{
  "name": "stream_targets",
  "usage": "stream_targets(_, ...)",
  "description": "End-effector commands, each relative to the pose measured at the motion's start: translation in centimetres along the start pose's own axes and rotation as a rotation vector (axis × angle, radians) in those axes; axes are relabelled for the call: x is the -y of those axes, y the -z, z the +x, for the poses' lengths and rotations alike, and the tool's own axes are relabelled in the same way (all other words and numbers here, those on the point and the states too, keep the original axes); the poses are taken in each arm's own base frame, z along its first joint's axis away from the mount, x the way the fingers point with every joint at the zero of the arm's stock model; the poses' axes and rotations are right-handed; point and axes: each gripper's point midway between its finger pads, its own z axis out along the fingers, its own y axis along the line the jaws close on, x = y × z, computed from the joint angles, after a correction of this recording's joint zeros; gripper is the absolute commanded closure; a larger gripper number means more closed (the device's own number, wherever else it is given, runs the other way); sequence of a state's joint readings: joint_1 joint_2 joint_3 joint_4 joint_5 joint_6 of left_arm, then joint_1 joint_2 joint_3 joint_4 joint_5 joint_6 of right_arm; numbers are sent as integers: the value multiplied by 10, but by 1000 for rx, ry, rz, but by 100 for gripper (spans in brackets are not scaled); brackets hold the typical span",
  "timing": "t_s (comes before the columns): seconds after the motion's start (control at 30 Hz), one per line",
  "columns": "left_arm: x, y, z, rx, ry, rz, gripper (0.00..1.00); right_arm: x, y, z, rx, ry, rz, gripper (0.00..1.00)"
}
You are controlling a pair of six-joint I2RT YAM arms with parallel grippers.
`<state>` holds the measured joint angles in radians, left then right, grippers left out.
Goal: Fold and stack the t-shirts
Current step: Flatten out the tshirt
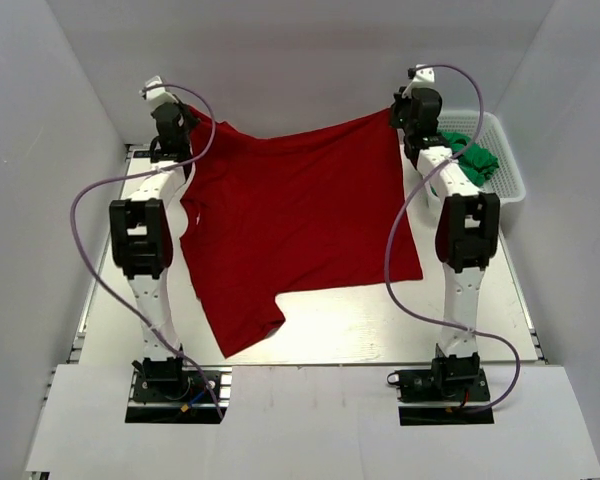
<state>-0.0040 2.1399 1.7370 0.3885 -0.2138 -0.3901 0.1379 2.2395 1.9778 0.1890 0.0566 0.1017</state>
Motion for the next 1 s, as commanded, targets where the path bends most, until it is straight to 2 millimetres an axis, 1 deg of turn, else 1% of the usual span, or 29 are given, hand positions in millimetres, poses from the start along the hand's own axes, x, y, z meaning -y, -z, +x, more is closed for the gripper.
stream_targets(0.0,-3,-23,16,20,10,-42,87,22,-16,-9,64,8,87,100)
stream_targets(0.03,-5,-31,9,62,33,-67,76,23,-25,-7,104,11,90,98)
stream_targets(0.07,-10,-37,17,66,45,-89,74,25,-35,-9,133,15,92,98)
stream_targets(0.1,-22,-48,47,40,48,-114,70,22,-47,8,124,33,73,97)
stream_targets(0.13,-13,-56,37,42,60,-103,61,20,-58,12,96,59,65,79)
stream_targets(0.17,-10,-61,42,21,56,-92,47,12,-63,-3,123,84,42,65)
stream_targets(0.2,0,-64,42,-1,57,-45,1,13,-63,-3,114,92,43,45)
stream_targets(0.23,6,-68,30,18,53,-36,0,11,-61,-11,134,124,44,26)
stream_targets(0.27,9,-66,25,13,52,-28,0,3,-48,-13,113,129,13,10)
stream_targets(0.3,16,-60,29,-6,38,-12,0,2,-42,-22,140,125,4,10)
stream_targets(0.33,17,-56,24,-7,37,-12,0,-1,-36,-10,118,122,-19,10)
stream_targets(0.37,27,-46,-3,17,45,10,0,-5,-24,-19,116,123,-31,10)
stream_targets(0.4,24,-38,10,-27,36,16,0,-8,-13,-37,135,117,-37,10)
stream_targets(0.43,26,-31,8,-37,35,23,0,-22,-2,-48,139,125,-107,10)
stream_targets(0.47,27,-25,3,-44,34,31,0,-27,2,-36,86,126,-135,10)
stream_targets(0.53,33,-2,-3,-86,40,57,0,-52,23,-59,101,130,-226,10)
stream_targets(0.57,38,6,-1,-107,37,68,0,-63,30,-45,34,129,-276,10)
stream_targets(0.6,40,19,16,-179,26,71,0,-70,44,-61,43,125,-298,10)
stream_targets(0.63,46,31,-1,-182,27,81,0,-81,51,-46,-22,118,-319,10)
stream_targets(0.67,53,42,2,-219,22,94,0,-83,60,-26,-101,105,-338,10)
stream_targets(0.7,51,60,23,-312,14,79,0,-88,82,-30,-125,56,-341,10)
stream_targets(0.73,50,71,24,-347,22,73,0,-93,92,-21,-158,36,-346,10)
stream_targets(0.77,58,96,25,-390,31,101,0,-90,103,16,-241,9,-334,10)
stream_targets(0.8,64,113,31,-431,40,120,0,-91,121,1,-215,-10,-332,10)
stream_targets(0.83,61,130,39,-485,49,120,0,-89,143,18,-266,-96,-311,10)
stream_targets(0.87,54,154,64,-559,47,107,0,-87,166,38,-313,-127,-301,10)
stream_targets(0.9,63,175,49,-560,70,127,0,-82,186,55,-352,-175,-274,10)
stream_targets(0.93,54,197,59,-633,81,99,0,-81,201,48,-341,-216,-253,10)
stream_targets(0.97,42,224,85,-721,100,61,0,-76,215,75,-403,-241,-229,10)
